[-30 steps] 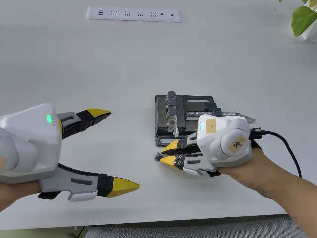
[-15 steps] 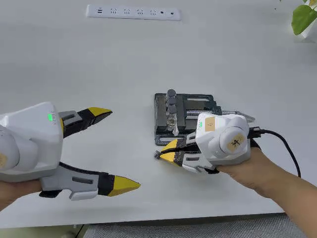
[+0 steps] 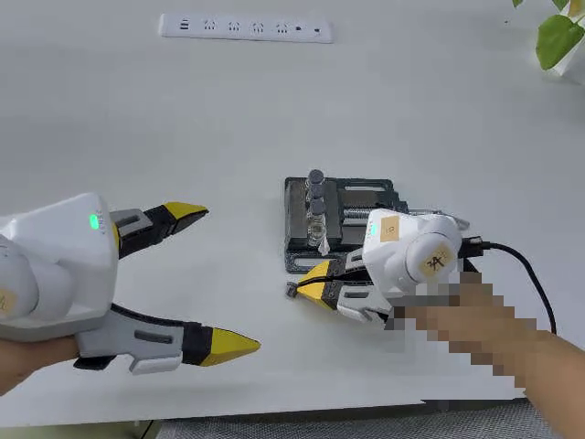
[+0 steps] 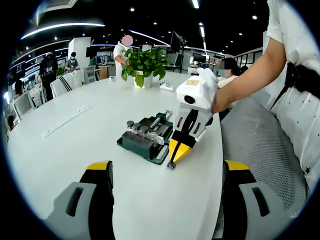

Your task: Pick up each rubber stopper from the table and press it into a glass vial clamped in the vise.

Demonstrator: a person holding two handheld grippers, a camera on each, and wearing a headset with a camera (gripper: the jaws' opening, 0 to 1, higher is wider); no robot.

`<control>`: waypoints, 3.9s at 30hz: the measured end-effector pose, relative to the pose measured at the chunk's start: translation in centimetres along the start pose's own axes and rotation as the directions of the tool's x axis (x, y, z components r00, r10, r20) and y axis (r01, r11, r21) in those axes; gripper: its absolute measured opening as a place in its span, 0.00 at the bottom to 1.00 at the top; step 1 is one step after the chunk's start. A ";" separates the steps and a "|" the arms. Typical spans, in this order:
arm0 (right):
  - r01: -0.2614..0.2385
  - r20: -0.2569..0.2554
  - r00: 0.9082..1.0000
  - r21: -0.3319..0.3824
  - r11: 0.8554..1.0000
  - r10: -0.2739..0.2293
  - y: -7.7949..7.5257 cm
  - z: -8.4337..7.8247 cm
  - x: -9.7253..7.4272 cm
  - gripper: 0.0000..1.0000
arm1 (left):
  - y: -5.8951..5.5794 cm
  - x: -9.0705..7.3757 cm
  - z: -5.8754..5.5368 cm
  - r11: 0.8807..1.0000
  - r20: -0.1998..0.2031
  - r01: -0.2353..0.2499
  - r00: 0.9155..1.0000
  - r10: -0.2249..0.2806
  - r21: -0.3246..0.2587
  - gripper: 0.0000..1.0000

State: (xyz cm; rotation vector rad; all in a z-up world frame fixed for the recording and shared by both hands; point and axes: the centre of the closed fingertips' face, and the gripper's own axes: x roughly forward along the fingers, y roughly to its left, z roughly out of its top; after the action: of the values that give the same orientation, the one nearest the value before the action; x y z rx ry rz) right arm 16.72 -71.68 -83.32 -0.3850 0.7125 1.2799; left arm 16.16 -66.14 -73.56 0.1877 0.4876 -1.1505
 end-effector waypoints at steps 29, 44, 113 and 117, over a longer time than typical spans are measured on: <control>0.198 0.268 0.924 0.275 0.941 -0.273 -0.1 7.8 -11.9 0.00 | -1.8 2.3 7.6 0.988 0.133 -0.112 0.986 0.098 0.102 0.44; 0.236 0.345 0.865 0.360 0.902 -0.364 -0.1 10.9 -14.7 0.00 | -2.1 3.3 11.3 0.972 0.220 -0.171 0.966 0.134 0.159 0.15; -0.086 0.539 0.842 0.184 0.979 -0.028 4.4 16.6 -20.0 0.14 | -5.7 -1.6 16.9 0.946 0.448 0.315 0.858 -0.251 -0.073 0.04; -0.122 0.557 0.830 0.146 0.982 0.021 4.9 17.4 -20.4 0.13 | -6.3 -2.3 17.4 0.931 0.469 0.358 0.836 -0.285 -0.073 0.04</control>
State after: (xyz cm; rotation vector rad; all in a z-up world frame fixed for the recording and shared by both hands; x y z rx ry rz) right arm 14.26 -74.35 -56.29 0.1675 0.3368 1.3016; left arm 14.45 -73.57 -56.54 -0.3142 0.1932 -1.4294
